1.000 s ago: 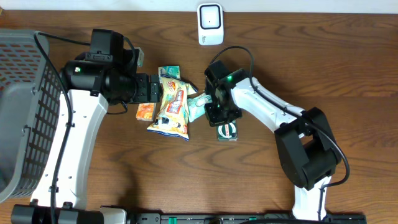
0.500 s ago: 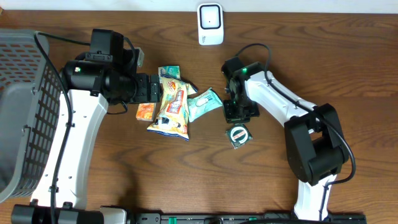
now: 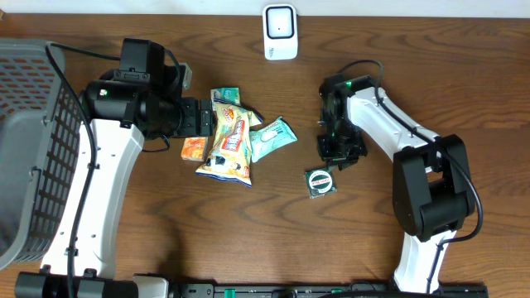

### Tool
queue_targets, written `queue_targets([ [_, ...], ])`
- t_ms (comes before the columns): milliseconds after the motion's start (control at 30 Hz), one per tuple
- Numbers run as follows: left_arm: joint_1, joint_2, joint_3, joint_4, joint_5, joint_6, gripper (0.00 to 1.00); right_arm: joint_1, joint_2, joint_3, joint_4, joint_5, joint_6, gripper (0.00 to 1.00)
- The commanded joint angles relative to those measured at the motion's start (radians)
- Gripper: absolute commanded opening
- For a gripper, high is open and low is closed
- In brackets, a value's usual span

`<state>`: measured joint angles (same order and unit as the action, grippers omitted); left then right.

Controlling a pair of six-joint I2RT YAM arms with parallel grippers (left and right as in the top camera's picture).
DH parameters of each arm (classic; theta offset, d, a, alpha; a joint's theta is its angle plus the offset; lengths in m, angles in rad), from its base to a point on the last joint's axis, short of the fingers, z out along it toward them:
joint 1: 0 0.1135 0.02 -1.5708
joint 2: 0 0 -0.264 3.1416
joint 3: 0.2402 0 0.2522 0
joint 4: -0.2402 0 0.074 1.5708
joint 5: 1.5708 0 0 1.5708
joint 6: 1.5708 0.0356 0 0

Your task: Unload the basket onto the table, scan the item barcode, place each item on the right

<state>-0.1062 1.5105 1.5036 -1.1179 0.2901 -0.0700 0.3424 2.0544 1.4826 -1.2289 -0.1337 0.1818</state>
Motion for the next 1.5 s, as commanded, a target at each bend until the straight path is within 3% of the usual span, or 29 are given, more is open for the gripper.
queue_targets([
  [0, 0.005, 0.006, -0.008, 0.001, 0.009, 0.017, 0.94, 0.038, -0.053, 0.063, 0.014, -0.053, -0.088, 0.37],
  [100, 0.005, 0.006, -0.008, 0.001, 0.009, 0.017, 0.94, 0.086, -0.053, 0.067, 0.037, -0.048, -0.094, 0.54],
  [267, 0.005, 0.006, -0.008, 0.001, 0.009, 0.017, 0.94, 0.167, -0.037, 0.039, 0.069, 0.036, -0.038, 0.63],
  [467, 0.005, 0.006, -0.008, 0.001, 0.009, 0.017, 0.94, 0.192, -0.031, 0.032, 0.023, 0.196, 0.203, 0.64],
  [533, 0.005, 0.006, -0.008, 0.001, 0.009, 0.017, 0.94, 0.192, -0.029, 0.025, 0.028, 0.188, 0.211, 0.63],
  [733, 0.005, 0.006, -0.008, 0.001, 0.009, 0.017, 0.94, 0.198, -0.025, -0.007, 0.044, 0.18, 0.177, 0.64],
  [900, 0.005, 0.006, -0.008, 0.001, 0.009, 0.017, 0.94, 0.193, -0.025, -0.01, 0.077, 0.115, 0.078, 0.54],
  [1100, 0.005, 0.006, -0.008, 0.001, 0.009, 0.017, 0.94, 0.193, -0.025, -0.017, 0.069, 0.097, -0.016, 0.53],
  [1333, 0.005, 0.006, -0.008, 0.001, 0.009, 0.017, 0.94, 0.179, -0.023, -0.067, 0.071, 0.13, -0.043, 0.69],
  [1467, 0.005, 0.006, -0.008, 0.001, 0.009, 0.017, 0.94, 0.163, -0.023, -0.073, 0.068, 0.127, -0.014, 0.66],
])
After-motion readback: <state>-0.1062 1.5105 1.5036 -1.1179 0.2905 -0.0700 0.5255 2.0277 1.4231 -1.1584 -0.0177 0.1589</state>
